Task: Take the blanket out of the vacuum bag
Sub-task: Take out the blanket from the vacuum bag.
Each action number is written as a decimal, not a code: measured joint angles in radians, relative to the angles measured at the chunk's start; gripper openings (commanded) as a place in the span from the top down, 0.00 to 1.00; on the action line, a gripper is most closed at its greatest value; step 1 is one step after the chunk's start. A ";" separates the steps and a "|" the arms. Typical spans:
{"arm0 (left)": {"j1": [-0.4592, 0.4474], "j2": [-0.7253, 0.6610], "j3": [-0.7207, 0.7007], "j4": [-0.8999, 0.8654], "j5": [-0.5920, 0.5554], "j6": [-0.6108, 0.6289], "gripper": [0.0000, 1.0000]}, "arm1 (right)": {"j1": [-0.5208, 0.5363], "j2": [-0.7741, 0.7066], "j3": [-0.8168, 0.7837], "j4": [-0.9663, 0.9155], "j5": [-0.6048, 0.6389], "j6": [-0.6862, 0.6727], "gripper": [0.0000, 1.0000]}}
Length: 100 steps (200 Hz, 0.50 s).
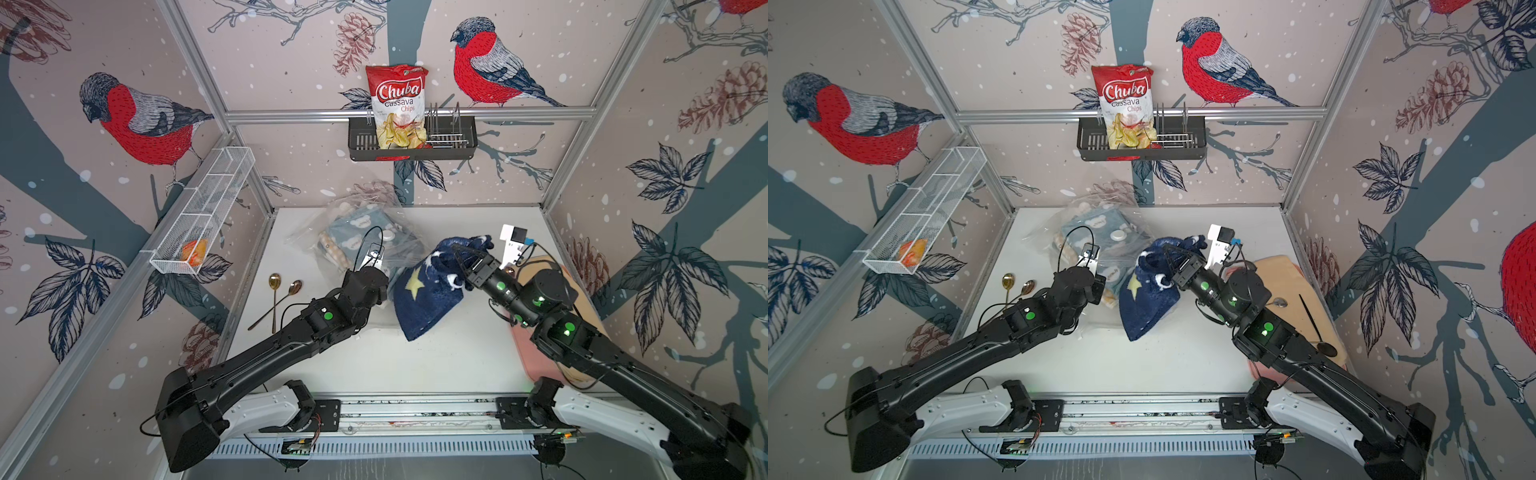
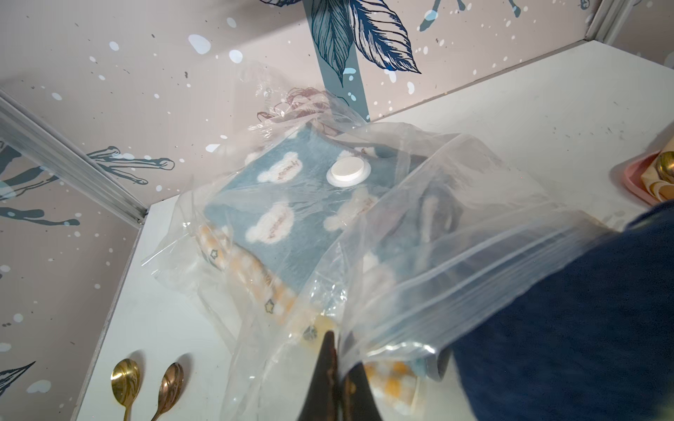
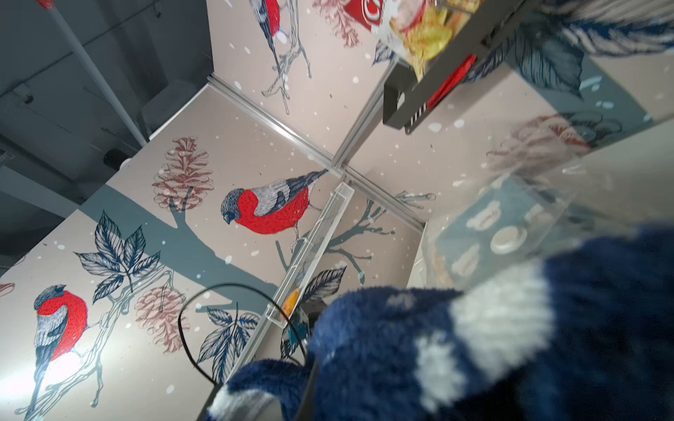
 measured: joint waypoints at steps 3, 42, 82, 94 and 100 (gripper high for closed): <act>0.000 0.000 0.000 0.000 -0.001 0.000 1.00 | -0.017 0.005 0.016 -0.007 -0.008 -0.008 1.00; 0.001 0.000 -0.002 0.000 -0.013 0.000 1.00 | -0.251 0.069 0.141 -0.053 -0.137 -0.030 1.00; 0.027 0.001 -0.004 0.000 -0.066 -0.013 1.00 | -0.435 0.102 0.216 -0.063 -0.285 -0.030 1.00; 0.044 0.002 -0.004 -0.001 -0.084 -0.018 1.00 | -0.478 0.101 0.213 -0.061 -0.309 -0.029 1.00; 0.055 0.002 -0.004 -0.001 -0.088 -0.026 1.00 | -0.494 0.099 0.205 -0.060 -0.322 -0.028 1.00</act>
